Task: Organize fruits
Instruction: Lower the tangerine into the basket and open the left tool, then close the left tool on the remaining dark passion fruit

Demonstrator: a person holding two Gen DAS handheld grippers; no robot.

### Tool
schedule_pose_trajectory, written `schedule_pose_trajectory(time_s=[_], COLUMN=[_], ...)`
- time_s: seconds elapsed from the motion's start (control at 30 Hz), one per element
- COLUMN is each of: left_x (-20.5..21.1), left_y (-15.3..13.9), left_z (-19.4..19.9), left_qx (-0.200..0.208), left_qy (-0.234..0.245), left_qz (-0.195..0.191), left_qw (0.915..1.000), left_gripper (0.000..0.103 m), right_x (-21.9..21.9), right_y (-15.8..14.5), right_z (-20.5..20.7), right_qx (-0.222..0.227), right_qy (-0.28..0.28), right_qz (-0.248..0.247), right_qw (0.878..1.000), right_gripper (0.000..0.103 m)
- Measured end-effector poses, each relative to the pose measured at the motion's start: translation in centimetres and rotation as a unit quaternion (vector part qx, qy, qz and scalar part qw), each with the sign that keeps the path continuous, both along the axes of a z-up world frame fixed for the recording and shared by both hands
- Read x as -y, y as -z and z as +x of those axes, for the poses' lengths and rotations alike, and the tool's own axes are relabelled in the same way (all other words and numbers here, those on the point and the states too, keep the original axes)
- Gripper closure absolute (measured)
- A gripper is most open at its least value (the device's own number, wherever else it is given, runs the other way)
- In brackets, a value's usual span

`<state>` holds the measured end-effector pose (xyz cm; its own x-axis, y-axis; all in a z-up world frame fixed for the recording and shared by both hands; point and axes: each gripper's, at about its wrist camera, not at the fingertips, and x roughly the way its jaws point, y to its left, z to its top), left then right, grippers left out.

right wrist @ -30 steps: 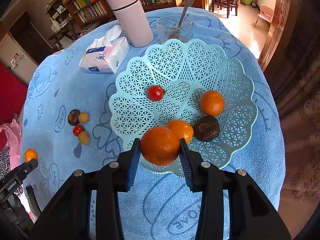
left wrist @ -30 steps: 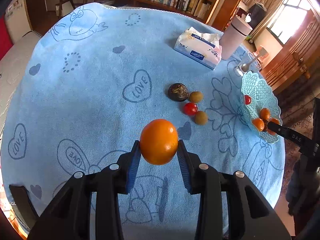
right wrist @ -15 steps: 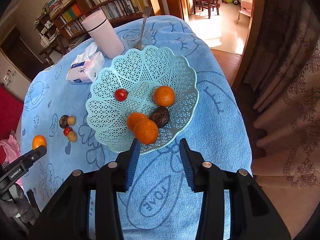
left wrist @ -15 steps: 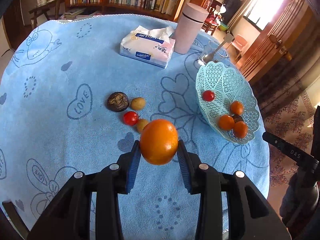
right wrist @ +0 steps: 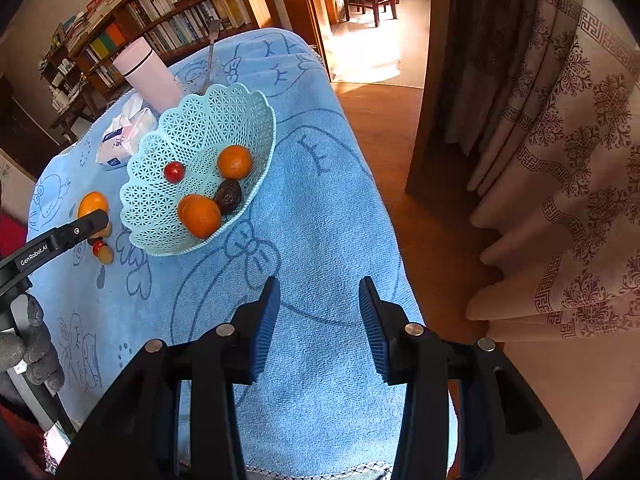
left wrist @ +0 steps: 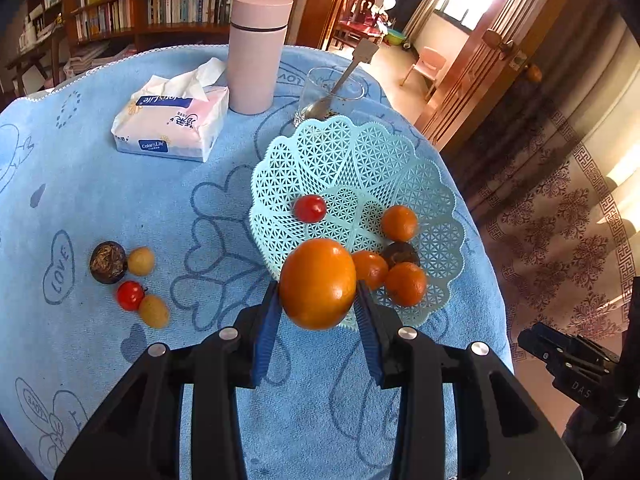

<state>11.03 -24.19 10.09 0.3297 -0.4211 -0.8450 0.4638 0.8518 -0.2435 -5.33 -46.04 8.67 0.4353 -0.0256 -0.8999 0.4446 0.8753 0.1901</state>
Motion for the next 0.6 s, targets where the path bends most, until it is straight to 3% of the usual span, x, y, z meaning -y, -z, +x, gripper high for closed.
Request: schedule_pose_trajectory(time_s=[0.1,0.13,0.2,0.4,0.6], left_x=[1.0,1.0,0.8,-1.8,-7.4], left_y=[0.2,0.1,-0.3,-1.7,-1.9], left_z=[0.4,0.6,0.8,1.1,1.5], left_qx=[-0.001,-0.003,-0.003,0.011,0.013], left_qy=[-0.004,-0.009,-0.021,-0.041,-0.093], left_qz=[0.0,-0.004,-0.018,-0.017,0.001], left_qw=[1.0,0.9999,0.9996,0.9989,0.9956], left_gripper=[0.063,0.054,0.049,0.049,0.049], right_x=[0.8,0.9,1.1,0.1,-3.8], right_y=[0.1,0.1,0.0,0.0,-0.1], right_z=[-0.9,-1.0,-1.3,0.0,3.1], right_qx=[-0.004,-0.006,-0.006,-0.002,0.006], right_qy=[0.008,0.009,0.01,-0.006,-0.063], right_qz=[-0.002,-0.003,-0.004,0.002,0.012], right_qw=[1.0,1.0,1.0,1.0,0.998], right_gripper=[0.061,0.061,0.061,0.061,0.061])
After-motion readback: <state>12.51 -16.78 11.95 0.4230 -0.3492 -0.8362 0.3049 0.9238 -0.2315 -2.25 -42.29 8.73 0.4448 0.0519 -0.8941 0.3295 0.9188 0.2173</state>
